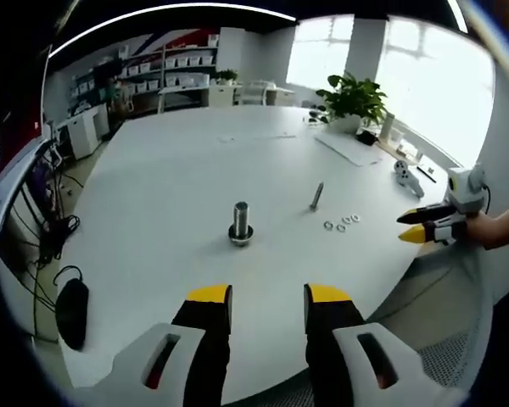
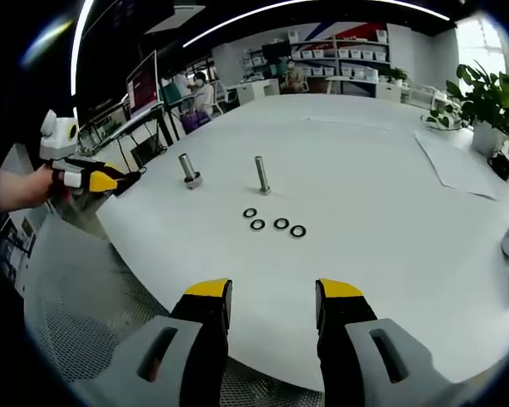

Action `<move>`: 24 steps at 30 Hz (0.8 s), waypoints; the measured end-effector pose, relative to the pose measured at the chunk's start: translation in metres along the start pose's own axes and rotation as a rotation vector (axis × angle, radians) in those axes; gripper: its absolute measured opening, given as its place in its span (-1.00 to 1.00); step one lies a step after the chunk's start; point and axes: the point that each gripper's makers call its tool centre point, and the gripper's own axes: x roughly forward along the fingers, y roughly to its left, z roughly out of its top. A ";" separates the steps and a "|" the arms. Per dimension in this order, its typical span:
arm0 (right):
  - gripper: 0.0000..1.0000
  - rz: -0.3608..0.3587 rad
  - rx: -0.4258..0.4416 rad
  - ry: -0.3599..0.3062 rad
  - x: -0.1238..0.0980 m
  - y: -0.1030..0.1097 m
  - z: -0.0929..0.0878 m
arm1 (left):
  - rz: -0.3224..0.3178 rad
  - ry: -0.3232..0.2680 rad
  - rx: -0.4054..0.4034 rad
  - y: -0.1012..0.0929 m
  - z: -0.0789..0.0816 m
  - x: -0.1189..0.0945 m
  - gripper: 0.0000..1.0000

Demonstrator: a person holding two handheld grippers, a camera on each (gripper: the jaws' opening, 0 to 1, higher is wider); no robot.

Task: Place the washer onto the threaded stud by aligning its center hole with the stud, sliding it down to the base, and recovering from edge contact or off-axis alignment until the washer reaches the visible bottom stop.

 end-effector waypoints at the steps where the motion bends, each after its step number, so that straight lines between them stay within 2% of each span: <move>1: -0.16 0.000 -0.001 0.000 0.000 0.000 0.000 | 0.002 -0.003 -0.001 0.000 -0.001 -0.001 -0.37; 17: -0.16 -0.005 0.000 0.007 0.000 0.000 -0.001 | 0.010 -0.048 -0.026 -0.005 -0.006 0.004 -0.39; 24: -0.17 -0.005 -0.001 0.014 0.000 -0.001 -0.002 | 0.009 -0.037 -0.041 -0.008 -0.014 0.009 -0.41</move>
